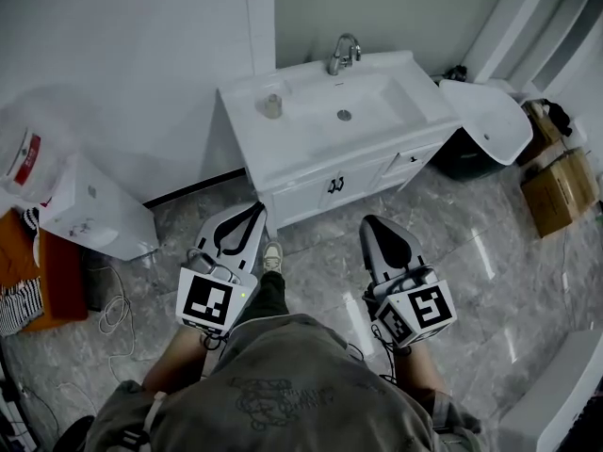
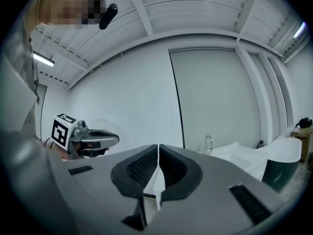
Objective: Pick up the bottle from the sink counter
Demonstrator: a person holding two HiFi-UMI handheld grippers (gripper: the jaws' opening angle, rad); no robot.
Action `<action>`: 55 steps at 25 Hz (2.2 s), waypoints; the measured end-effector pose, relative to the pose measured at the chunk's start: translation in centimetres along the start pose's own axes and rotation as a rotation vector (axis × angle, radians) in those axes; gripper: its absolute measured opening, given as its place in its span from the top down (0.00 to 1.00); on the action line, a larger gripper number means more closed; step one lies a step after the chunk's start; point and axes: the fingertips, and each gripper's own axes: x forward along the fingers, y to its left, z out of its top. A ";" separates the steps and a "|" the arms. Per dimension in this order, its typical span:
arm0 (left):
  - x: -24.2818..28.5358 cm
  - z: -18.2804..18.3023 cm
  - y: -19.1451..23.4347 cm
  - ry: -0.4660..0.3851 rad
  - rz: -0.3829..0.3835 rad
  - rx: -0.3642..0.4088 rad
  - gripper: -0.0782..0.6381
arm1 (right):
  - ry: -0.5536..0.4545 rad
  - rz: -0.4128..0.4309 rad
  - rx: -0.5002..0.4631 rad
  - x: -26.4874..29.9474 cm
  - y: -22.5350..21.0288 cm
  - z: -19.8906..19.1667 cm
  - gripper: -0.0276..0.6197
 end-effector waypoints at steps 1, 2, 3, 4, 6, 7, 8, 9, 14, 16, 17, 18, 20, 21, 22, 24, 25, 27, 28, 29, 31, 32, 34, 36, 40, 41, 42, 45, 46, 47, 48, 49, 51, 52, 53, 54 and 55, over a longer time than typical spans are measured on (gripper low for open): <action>0.5 -0.3 0.6 0.003 0.001 -0.004 0.87 | 0.004 0.002 -0.001 0.8 -0.2 -0.1 0.91; 1.0 -0.5 1.1 0.006 0.000 -0.008 0.87 | 0.009 0.004 -0.001 1.5 -0.5 -0.1 0.91; 1.5 -0.8 1.7 0.008 0.000 -0.011 0.87 | 0.015 0.004 -0.001 2.3 -0.8 -0.2 0.91; 2.1 -1.0 2.3 0.010 0.000 -0.014 0.87 | 0.023 0.003 -0.002 3.1 -1.1 -0.3 0.91; 3.2 -1.3 3.6 0.014 0.001 -0.022 0.87 | 0.040 0.002 -0.006 4.7 -1.8 -0.5 0.91; 3.8 -1.5 4.2 0.016 0.002 -0.026 0.87 | 0.043 0.003 -0.008 5.6 -2.0 -0.4 0.91; 4.4 -1.7 4.9 0.019 0.002 -0.031 0.87 | 0.042 0.005 -0.009 6.5 -2.2 -0.2 0.91; 5.0 -2.0 5.7 0.022 0.003 -0.035 0.87 | 0.039 0.006 -0.007 7.4 -2.5 0.0 0.91; 8.4 -2.6 9.6 0.021 0.002 -0.054 0.87 | 0.055 0.002 -0.016 11.9 -4.1 0.9 0.91; 9.8 -2.7 11.3 0.016 0.000 -0.059 0.87 | 0.069 -0.009 -0.029 13.9 -5.0 1.2 0.91; 10.5 -2.8 12.2 0.014 -0.001 -0.061 0.87 | 0.071 -0.013 -0.027 14.9 -5.4 1.4 0.91; 11.2 -2.9 13.0 0.014 -0.002 -0.062 0.87 | 0.073 -0.017 -0.023 15.9 -5.8 1.6 0.91; 12.7 -3.2 14.8 0.016 -0.004 -0.068 0.87 | 0.076 -0.027 -0.017 18.2 -6.6 1.9 0.91; 13.4 -3.5 15.7 0.018 -0.005 -0.071 0.87 | 0.078 -0.032 -0.015 19.3 -7.0 2.0 0.91; 14.2 -3.8 16.6 0.021 -0.006 -0.074 0.87 | 0.080 -0.035 -0.015 20.6 -7.5 2.1 0.91; 15.7 -4.4 18.4 0.028 -0.008 -0.076 0.87 | 0.085 -0.038 -0.015 23.0 -8.3 2.3 0.91; 16.5 -4.6 19.3 0.033 -0.010 -0.076 0.87 | 0.086 -0.039 -0.013 24.1 -8.6 2.5 0.91; 18.0 -5.1 20.9 0.040 -0.014 -0.079 0.87 | 0.089 -0.041 -0.007 26.3 -9.4 2.7 0.91; 18.7 -5.4 21.6 0.043 -0.016 -0.081 0.87 | 0.092 -0.042 -0.003 27.3 -9.7 2.8 0.91; 19.3 -5.6 22.3 0.046 -0.018 -0.082 0.87 | 0.095 -0.046 0.000 28.3 -10.1 2.9 0.91; 20.5 -6.1 23.8 0.050 -0.020 -0.081 0.87 | 0.103 -0.053 -0.001 30.1 -10.8 3.0 0.91; 21.1 -6.3 24.5 0.051 -0.021 -0.079 0.87 | 0.101 -0.051 -0.006 31.1 -11.0 3.2 0.91; 22.1 -6.7 25.9 0.050 -0.022 -0.076 0.87 | 0.089 -0.047 -0.015 32.8 -11.5 3.6 0.91; 23.0 -7.1 27.1 0.051 -0.020 -0.081 0.87 | 0.089 -0.049 -0.019 34.2 -11.8 3.7 0.91; 23.9 -7.7 28.6 0.049 -0.012 -0.121 0.87 | 0.091 -0.048 -0.027 36.0 -12.1 3.7 0.91; 24.1 -7.9 28.8 0.049 -0.011 -0.125 0.87 | 0.093 -0.048 -0.028 36.3 -12.2 3.7 0.91; 24.3 -8.0 29.0 0.050 -0.010 -0.127 0.87 | 0.096 -0.047 -0.029 36.6 -12.3 3.7 0.91; 24.7 -8.3 29.4 0.051 -0.003 -0.133 0.87 | 0.115 -0.041 -0.038 37.2 -12.7 3.5 0.91; 24.8 -8.4 29.4 0.052 0.000 -0.134 0.87 | 0.124 -0.037 -0.042 37.3 -12.9 3.4 0.91; 24.9 -8.5 29.5 0.053 0.002 -0.133 0.87 | 0.130 -0.034 -0.045 37.4 -13.1 3.3 0.91; 25.1 -8.6 29.5 0.056 0.005 -0.132 0.87 | 0.129 -0.029 -0.046 37.6 -13.2 3.3 0.91; 25.2 -8.6 29.6 0.060 0.011 -0.135 0.87 | 0.124 -0.024 -0.045 37.8 -13.4 3.5 0.91; 25.5 -8.3 29.8 0.058 0.030 -0.139 0.87 | 0.115 -0.013 -0.040 38.1 -13.8 3.6 0.91; 25.6 -8.2 29.9 0.051 0.044 -0.141 0.87 | 0.114 -0.005 -0.038 38.3 -14.0 3.6 0.91; 25.6 -8.2 30.0 0.046 0.060 -0.145 0.87 | 0.117 0.003 -0.039 38.5 -14.2 3.5 0.91; 25.7 -8.3 29.9 0.048 0.074 -0.150 0.87 | 0.121 0.012 -0.040 38.6 -14.5 3.3 0.91; 25.8 -8.4 29.8 0.054 0.085 -0.151 0.87 | 0.125 0.020 -0.038 38.8 -14.7 3.0 0.91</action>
